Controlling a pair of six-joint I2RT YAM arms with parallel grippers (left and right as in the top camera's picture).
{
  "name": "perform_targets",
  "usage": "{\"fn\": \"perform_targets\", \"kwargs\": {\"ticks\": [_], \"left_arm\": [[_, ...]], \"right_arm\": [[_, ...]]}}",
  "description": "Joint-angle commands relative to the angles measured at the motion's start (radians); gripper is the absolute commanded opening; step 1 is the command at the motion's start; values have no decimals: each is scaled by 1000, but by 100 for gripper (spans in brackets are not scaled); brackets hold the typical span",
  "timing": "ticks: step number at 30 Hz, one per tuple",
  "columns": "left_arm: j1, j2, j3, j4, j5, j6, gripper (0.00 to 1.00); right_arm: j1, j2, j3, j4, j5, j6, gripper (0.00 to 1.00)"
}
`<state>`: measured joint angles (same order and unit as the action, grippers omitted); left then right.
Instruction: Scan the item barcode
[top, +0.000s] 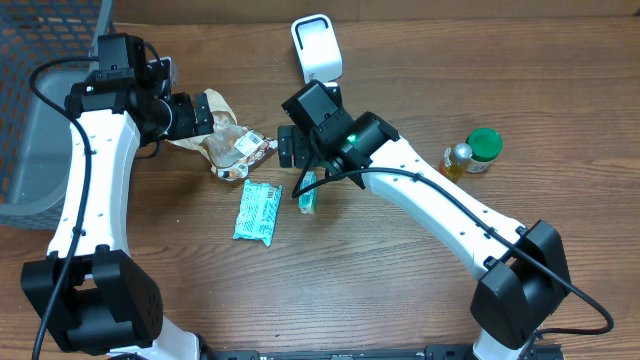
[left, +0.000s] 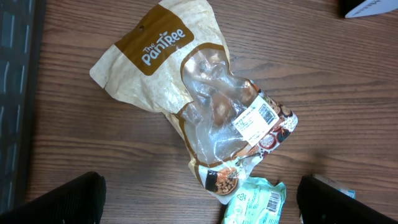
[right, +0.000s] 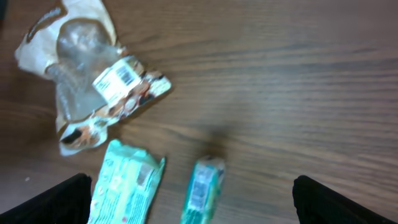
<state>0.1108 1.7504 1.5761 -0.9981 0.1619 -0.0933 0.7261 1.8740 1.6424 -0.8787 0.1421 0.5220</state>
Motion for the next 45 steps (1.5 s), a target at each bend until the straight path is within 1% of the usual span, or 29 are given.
{"fn": "perform_targets", "kwargs": {"ticks": [1, 7, 13, 15, 22, 26, 30, 38, 43, 45], "left_arm": [[-9, -4, 2, 2, 11, 30, 99], [-9, -4, 2, 2, 11, 30, 100], [-9, -4, 2, 2, 11, 30, 100], [-8, -4, 2, 2, 11, 30, 100], [-10, -4, 2, 3, 11, 30, 99], [-10, -4, 2, 3, 11, 30, 100], [-10, -4, 2, 3, 11, 30, 100], [-10, -4, 2, 3, 11, 30, 99], [-10, -4, 2, 4, 11, 30, 99], [-10, -4, 2, 4, 11, 30, 99]], "right_arm": [[-3, 3, -7, -22, -63, 9, 100], [-4, 3, -7, -39, -50, 19, 100], [-4, 3, -7, -71, -40, 97, 100], [-4, 3, -7, -86, -27, 145, 100], [-2, 3, -7, -82, -31, 233, 99], [-1, 17, -7, -91, -40, 238, 95], [3, 65, -7, -98, -103, 238, 95], [34, 169, -7, -97, -101, 233, 94], [41, 235, -7, -97, -87, 203, 94], [40, 250, -7, -96, -84, 203, 89]]}}
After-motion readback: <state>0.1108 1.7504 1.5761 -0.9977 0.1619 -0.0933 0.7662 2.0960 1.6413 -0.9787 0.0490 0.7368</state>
